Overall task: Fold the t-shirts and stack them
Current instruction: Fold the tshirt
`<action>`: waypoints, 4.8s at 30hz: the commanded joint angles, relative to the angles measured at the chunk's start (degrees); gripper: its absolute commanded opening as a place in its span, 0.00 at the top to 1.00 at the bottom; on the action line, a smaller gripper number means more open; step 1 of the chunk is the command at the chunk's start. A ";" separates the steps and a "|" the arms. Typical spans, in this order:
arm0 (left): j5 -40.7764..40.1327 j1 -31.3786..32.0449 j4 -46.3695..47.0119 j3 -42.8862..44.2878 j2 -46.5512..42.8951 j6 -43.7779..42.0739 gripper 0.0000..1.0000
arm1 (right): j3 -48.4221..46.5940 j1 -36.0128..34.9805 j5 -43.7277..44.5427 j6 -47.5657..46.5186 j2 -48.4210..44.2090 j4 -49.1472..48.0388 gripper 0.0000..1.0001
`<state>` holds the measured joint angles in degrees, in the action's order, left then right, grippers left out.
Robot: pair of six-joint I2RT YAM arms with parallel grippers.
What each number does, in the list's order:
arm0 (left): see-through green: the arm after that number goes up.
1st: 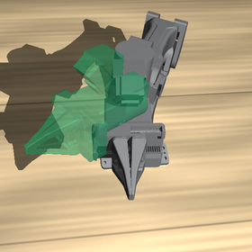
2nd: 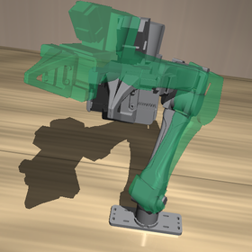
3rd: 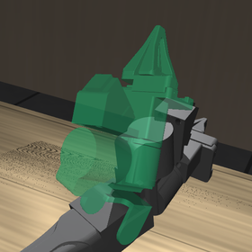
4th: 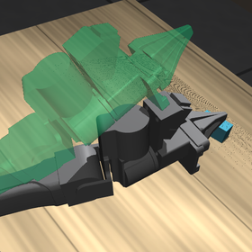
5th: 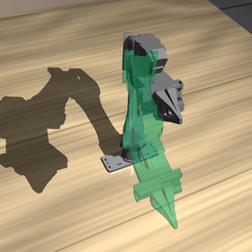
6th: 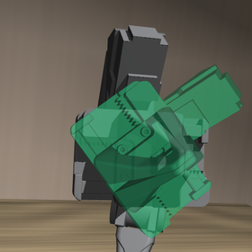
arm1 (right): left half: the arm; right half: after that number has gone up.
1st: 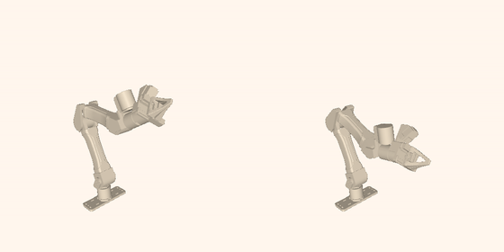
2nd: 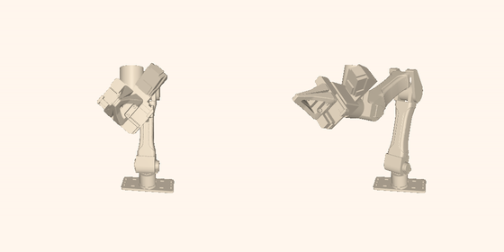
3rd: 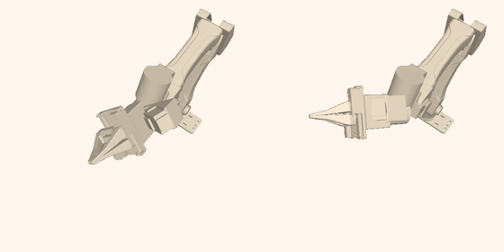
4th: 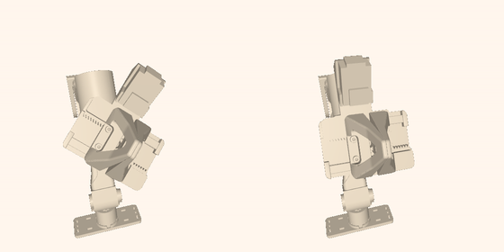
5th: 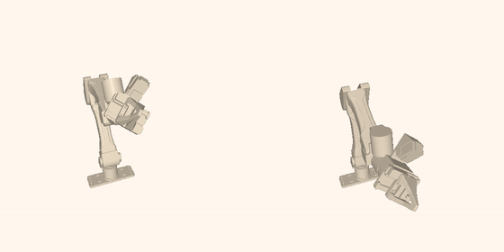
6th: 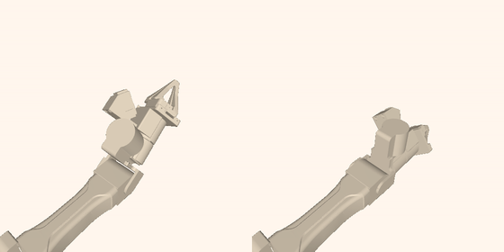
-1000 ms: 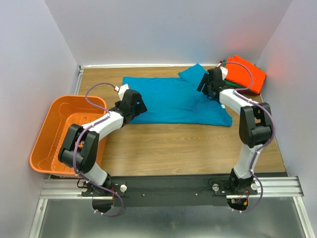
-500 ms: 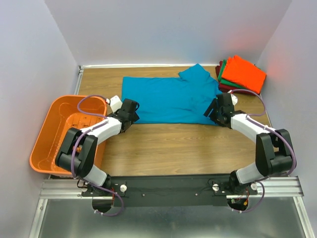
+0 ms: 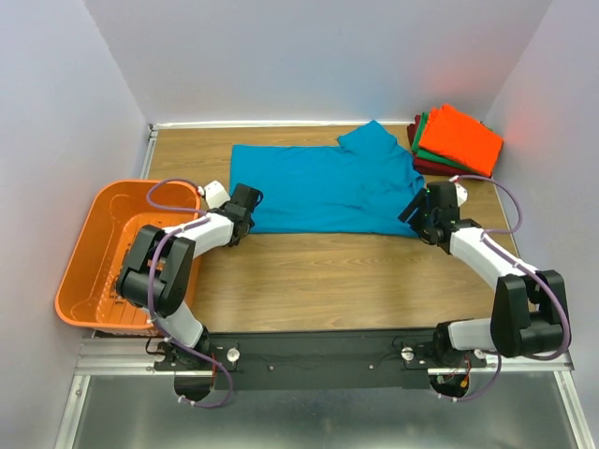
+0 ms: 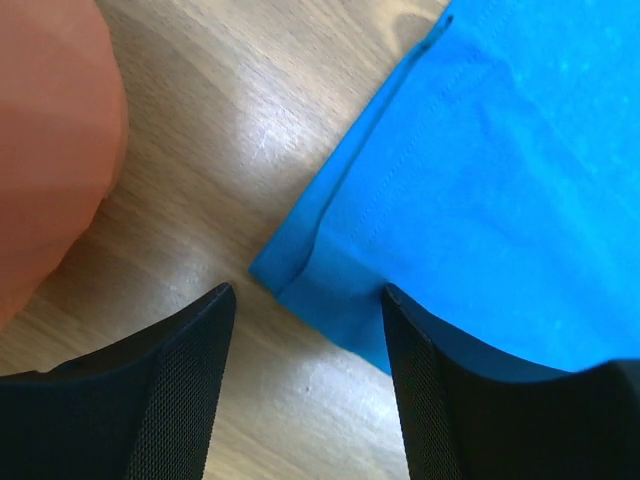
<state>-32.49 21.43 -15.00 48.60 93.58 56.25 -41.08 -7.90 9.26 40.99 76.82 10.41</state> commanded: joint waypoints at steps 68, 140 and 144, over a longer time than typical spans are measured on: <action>5.06 4.67 -13.21 -18.27 -40.49 5.97 1.00 | -6.38 17.48 0.68 7.00 -15.11 44.07 0.99; 38.90 9.42 -3.54 23.56 2.83 -33.75 0.48 | -21.15 -2.91 11.57 -7.77 24.61 11.03 0.67; 40.31 9.51 -2.84 22.51 3.19 -33.66 0.48 | -21.06 -2.91 11.84 -7.68 25.57 10.51 0.67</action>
<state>5.10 30.76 -17.98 72.31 95.83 23.79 -62.26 -10.81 18.15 32.16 100.95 20.29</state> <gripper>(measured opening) 0.520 0.336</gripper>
